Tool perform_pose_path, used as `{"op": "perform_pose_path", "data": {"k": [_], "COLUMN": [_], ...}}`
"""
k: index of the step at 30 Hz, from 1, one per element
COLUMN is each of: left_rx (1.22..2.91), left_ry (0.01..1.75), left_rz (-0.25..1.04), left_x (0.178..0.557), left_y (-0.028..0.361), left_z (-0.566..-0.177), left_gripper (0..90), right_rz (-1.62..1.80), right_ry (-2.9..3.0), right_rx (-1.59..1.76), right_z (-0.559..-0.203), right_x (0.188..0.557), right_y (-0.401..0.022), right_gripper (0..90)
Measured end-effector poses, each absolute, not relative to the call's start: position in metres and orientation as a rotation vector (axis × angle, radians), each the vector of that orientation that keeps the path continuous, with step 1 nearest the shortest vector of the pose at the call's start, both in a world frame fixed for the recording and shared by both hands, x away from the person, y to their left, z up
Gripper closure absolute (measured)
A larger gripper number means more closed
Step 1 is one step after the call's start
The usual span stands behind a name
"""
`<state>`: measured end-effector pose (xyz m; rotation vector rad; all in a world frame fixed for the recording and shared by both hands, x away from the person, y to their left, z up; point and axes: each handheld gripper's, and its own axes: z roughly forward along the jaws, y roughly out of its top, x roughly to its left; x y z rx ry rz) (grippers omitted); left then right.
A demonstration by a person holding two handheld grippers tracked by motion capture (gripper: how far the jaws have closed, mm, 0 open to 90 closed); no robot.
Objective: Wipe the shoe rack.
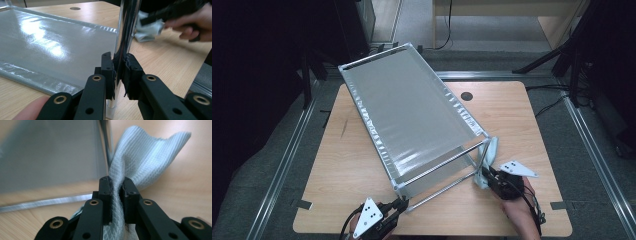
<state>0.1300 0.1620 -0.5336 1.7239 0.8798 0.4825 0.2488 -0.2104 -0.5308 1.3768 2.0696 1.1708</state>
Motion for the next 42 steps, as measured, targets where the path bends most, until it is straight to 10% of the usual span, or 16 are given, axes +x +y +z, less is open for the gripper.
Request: {"op": "perform_pose_path", "data": {"k": [15,28,42], "left_rx": [1.726,1.724,1.724], "left_ry": [0.879,0.875,0.877], "left_rz": [0.483,0.483,0.485], "left_x": [0.130,0.130,0.130], "left_y": [0.162,0.162,0.162], "left_z": [-0.534,-0.534,-0.534], "left_gripper": [81.1,81.1,81.1], "right_rz": [1.449,1.176,1.335], "right_ry": [1.914,2.167,1.767], "right_rx": [1.038,1.063,0.947], "right_z": [-0.468,-0.537,-0.465], "right_x": [0.213,0.235,0.215], "right_y": [-0.191,-0.158,-0.169], "right_gripper": [81.4,81.4,82.0]}}
